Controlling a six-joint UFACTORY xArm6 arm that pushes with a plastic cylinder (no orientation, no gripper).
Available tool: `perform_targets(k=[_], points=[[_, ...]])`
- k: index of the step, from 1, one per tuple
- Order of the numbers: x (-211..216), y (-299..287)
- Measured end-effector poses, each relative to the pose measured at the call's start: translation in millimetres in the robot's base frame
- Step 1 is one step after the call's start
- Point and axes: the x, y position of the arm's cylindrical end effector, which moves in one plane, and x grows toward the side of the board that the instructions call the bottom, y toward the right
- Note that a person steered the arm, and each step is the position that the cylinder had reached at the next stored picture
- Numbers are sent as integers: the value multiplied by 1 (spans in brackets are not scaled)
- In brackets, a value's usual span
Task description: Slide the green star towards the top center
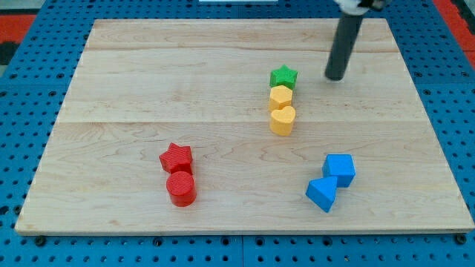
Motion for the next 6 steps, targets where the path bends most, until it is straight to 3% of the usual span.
perform_targets(k=[1,2,3,4,5,6], points=[[46,-51],[20,-109],[2,-102],[26,-98],[18,-76],[-31,-72]])
